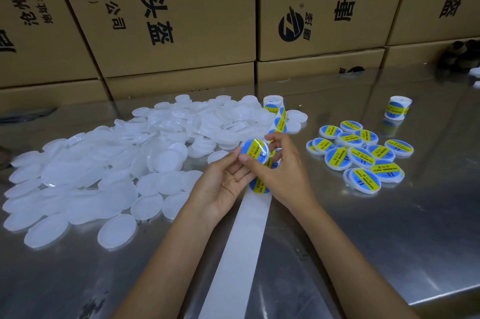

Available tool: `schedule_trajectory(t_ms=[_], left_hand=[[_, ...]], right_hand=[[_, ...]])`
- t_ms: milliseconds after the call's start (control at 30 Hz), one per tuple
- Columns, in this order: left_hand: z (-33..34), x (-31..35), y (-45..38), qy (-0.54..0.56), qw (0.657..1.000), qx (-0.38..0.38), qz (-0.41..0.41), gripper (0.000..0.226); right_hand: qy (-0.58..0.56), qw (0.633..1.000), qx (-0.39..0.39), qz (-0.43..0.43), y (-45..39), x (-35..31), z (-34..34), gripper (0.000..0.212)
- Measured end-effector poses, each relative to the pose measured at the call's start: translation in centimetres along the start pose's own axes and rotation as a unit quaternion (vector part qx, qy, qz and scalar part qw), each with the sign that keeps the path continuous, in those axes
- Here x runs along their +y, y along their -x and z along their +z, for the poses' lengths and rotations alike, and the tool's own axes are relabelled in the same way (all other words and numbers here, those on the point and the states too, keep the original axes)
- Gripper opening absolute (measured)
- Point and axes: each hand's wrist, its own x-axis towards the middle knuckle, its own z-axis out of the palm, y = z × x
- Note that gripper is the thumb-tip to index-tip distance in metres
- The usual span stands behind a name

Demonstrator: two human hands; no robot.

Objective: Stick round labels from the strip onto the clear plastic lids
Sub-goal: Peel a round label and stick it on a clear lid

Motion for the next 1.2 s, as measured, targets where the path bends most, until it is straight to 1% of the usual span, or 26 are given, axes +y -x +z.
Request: schedule_trajectory(t_ms=[67, 133, 200, 300, 367, 500, 633, 700, 767, 800, 833, 900, 1000, 1100, 1200], left_hand=[[0.1, 0.0, 0.1, 0.002, 1.0, -0.004, -0.002, 0.021], [0.1, 0.0, 0.1, 0.004, 1.0, -0.007, -0.003, 0.023], [0.1, 0.1, 0.1, -0.008, 1.0, -0.008, -0.005, 0.024], [0.2, 0.1, 0.2, -0.031, 0.999, -0.023, -0.01, 0.029], [0.2, 0.1, 0.2, -0.041, 0.999, -0.03, -0.01, 0.032], [0.0, 0.1, 0.2, -0.077, 0.997, -0.025, -0.004, 0.026], [-0.1, -0.1, 0.2, -0.091, 0.996, -0.013, 0.001, 0.026], [-0.1, 0.1, 0.3, -0.085, 0.996, -0.012, 0.007, 0.027], [0.0, 0.2, 0.3, -0.067, 0.998, -0.007, 0.015, 0.03], [0.0, 0.2, 0.3, -0.058, 0.998, -0.003, 0.018, 0.032], [0.1, 0.3, 0.3, -0.05, 0.999, 0.001, 0.02, 0.033], [0.2, 0.2, 0.3, -0.041, 0.999, 0.01, 0.02, 0.033], [0.3, 0.1, 0.1, -0.049, 0.998, 0.013, 0.023, 0.034], [0.4, 0.0, 0.1, -0.076, 0.996, 0.018, 0.03, 0.034], [0.5, 0.0, 0.2, -0.122, 0.991, 0.034, 0.049, 0.033]], right_hand=[[0.033, 0.999, -0.01, -0.026, 0.1, 0.2, 0.1, 0.036], [0.056, 0.997, -0.002, -0.046, 0.1, 0.3, 0.1, 0.031], [0.084, 0.995, 0.008, -0.046, 0.0, 0.5, 0.0, 0.033], [0.11, 0.993, 0.03, -0.036, -0.2, 0.9, 0.0, 0.046], [0.108, 0.993, 0.04, -0.032, -0.2, 1.0, -0.1, 0.046], [0.093, 0.995, 0.033, -0.03, -0.3, 1.1, -0.2, 0.038], [0.06, 0.998, 0.023, -0.011, -0.3, 0.8, -0.5, 0.044], [0.032, 0.999, 0.002, -0.009, -0.3, 0.7, -0.5, 0.042], [0.04, 0.998, -0.038, -0.012, -0.3, 0.7, -0.4, 0.028], [0.058, 0.997, -0.054, -0.008, -0.3, 0.8, -0.2, 0.025], [0.077, 0.995, -0.06, 0.0, -0.3, 0.9, -0.1, 0.03], [0.101, 0.994, -0.039, 0.016, -0.4, 1.1, 0.0, 0.038], [0.105, 0.994, -0.015, 0.0, -0.4, 1.1, -0.2, 0.031], [0.079, 0.997, -0.004, -0.022, -0.4, 1.1, -0.3, 0.021], [0.071, 0.997, 0.003, -0.031, -0.3, 0.8, -0.7, 0.025]])
